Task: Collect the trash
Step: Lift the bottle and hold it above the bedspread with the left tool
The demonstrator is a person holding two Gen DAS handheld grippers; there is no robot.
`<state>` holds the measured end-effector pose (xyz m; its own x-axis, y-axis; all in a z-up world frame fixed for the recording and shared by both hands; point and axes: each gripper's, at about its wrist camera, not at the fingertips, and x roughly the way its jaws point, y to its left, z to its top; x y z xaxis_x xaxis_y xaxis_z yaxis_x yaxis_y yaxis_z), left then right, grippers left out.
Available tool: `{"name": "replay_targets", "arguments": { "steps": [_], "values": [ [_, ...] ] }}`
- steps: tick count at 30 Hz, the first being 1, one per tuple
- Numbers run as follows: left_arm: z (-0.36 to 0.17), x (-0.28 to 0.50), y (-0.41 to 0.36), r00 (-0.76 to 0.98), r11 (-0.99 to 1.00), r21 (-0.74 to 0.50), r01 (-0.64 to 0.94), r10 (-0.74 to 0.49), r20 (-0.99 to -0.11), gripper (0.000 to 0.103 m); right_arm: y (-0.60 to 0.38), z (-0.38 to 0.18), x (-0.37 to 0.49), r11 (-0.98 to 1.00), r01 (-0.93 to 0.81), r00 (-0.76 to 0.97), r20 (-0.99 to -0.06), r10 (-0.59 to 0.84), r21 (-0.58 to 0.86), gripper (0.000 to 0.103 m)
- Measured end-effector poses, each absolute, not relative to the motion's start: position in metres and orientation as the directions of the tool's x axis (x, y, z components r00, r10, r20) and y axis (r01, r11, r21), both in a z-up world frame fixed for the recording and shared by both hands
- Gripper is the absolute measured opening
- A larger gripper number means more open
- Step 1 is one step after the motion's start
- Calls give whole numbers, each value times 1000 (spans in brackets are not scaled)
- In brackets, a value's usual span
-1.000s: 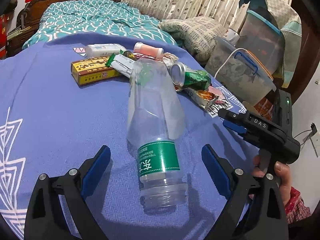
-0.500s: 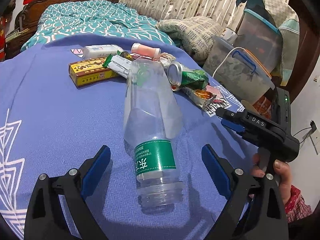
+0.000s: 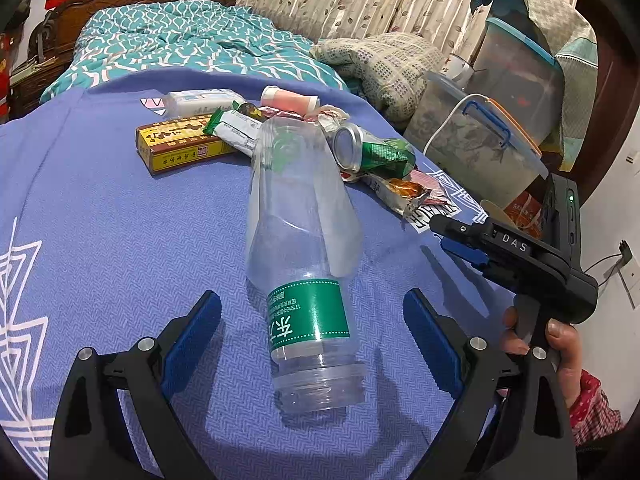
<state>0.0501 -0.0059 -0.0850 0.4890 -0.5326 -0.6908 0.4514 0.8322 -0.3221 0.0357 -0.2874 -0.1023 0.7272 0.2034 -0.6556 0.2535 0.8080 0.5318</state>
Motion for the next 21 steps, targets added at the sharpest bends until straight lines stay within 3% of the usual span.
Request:
{"name": "replay_targets", "arguments": {
  "steps": [21],
  "values": [
    [-83, 49, -9, 486, 828, -324, 457, -538, -689, 88, -287, -101, 35, 810, 255, 726, -657, 201, 529, 55]
  ]
}}
